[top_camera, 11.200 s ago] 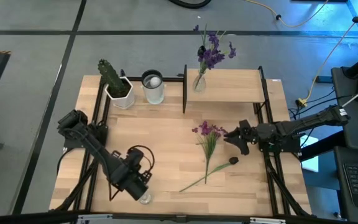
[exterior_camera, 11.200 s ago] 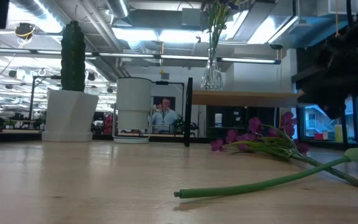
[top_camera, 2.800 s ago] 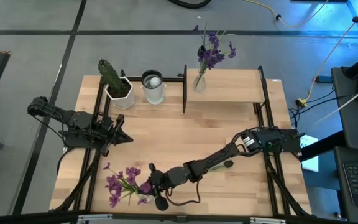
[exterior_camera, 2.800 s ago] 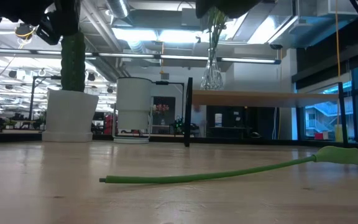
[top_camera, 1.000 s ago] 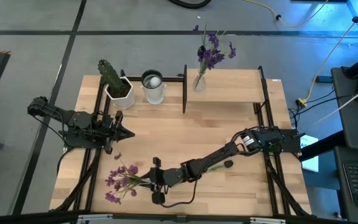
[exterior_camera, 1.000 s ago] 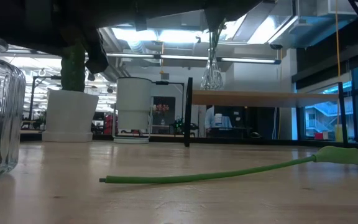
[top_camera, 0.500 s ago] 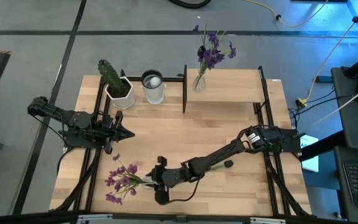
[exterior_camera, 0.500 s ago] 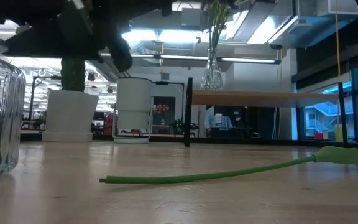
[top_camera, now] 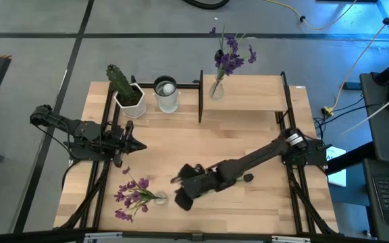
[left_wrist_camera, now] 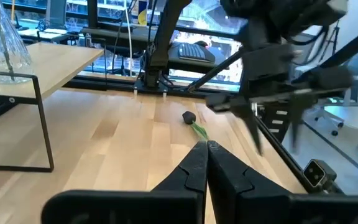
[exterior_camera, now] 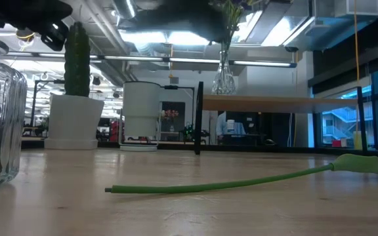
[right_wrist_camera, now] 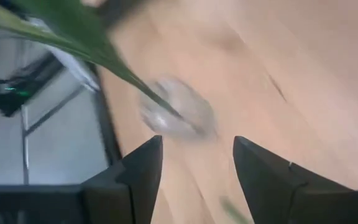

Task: Pick and place flowers into a vace then onto a shelf
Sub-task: Put the black flower into the transparent vase

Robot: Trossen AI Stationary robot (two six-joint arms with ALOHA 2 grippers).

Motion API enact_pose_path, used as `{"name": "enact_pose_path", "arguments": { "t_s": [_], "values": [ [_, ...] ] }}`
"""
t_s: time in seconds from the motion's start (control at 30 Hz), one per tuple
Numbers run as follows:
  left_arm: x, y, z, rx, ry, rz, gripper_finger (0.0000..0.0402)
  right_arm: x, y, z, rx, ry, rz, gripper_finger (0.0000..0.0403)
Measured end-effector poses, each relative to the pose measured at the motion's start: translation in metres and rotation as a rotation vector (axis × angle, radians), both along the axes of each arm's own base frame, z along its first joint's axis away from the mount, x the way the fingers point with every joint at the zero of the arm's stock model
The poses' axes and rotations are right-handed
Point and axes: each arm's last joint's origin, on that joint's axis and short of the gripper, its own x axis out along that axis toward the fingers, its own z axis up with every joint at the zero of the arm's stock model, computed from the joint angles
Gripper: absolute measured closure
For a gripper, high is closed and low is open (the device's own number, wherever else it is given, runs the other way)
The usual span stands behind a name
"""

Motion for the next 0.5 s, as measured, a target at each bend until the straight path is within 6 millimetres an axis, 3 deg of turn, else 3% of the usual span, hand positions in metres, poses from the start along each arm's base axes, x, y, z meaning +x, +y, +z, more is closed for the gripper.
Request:
{"name": "enact_pose_path", "arguments": {
  "t_s": [0.2, 0.33, 0.5],
  "values": [
    [0.0, 0.0, 0.0, -0.057, 0.005, 0.005, 0.0396, -0.033, 0.006, 0.007, 0.08, 0.24, -0.056, 0.0205],
    [0.0, 0.0, 0.0, -0.119, 0.009, 0.011, 0.0399, -0.055, 0.003, -0.003, 0.194, 0.498, -0.307, 0.0205],
    [0.0, 0.0, 0.003, -0.167, -0.01, 0.013, 0.0398, -0.083, 0.006, -0.009, 0.186, 0.739, -0.547, 0.0205]
  ]
}}
